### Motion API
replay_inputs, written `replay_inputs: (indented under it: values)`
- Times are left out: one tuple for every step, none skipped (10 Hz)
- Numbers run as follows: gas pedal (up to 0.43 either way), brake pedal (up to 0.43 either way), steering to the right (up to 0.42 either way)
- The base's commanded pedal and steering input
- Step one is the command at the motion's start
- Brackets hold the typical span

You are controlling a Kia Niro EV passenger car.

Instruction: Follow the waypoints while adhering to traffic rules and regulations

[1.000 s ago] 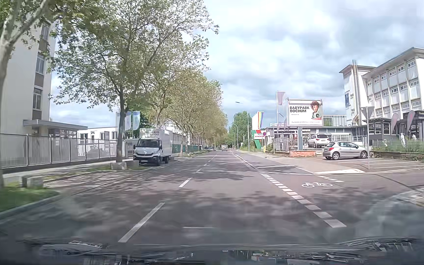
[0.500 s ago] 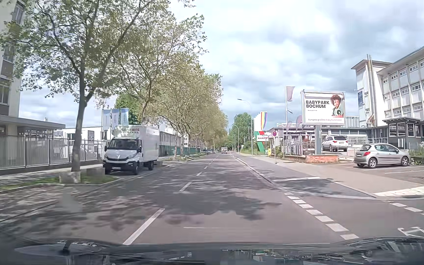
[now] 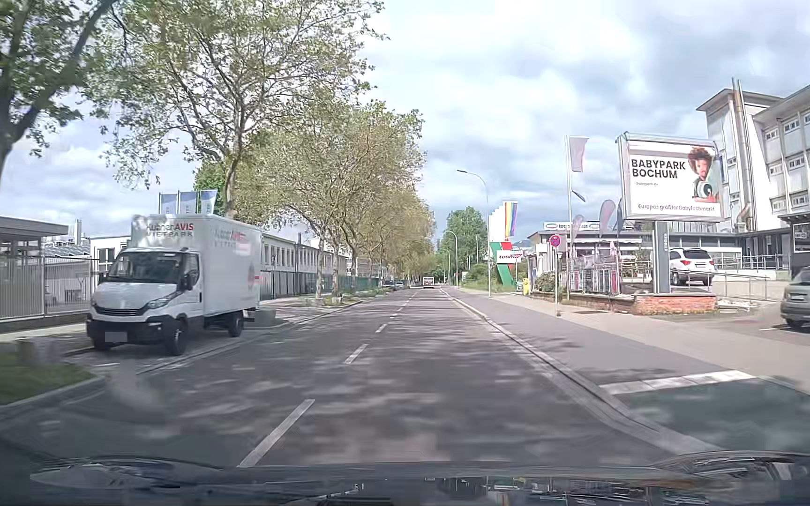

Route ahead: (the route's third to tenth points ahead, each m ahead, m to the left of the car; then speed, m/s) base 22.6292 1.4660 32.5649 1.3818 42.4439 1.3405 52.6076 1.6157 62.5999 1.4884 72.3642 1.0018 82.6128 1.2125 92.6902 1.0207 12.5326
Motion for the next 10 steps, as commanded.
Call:
replay_inputs:
  values:
    - [0.059,0.0,0.001]
    - [0.059,0.0,0.002]
    - [0.059,0.0,0.001]
    - [0.059,0.0,0.002]
    - [0.059,0.0,0.002]
    - [0.059,0.0,0.002]
    - [0.059,0.0,0.002]
    - [0.059,0.0,0.002]
    - [0.059,0.0,0.002]
    - [0.059,0.0,0.002]
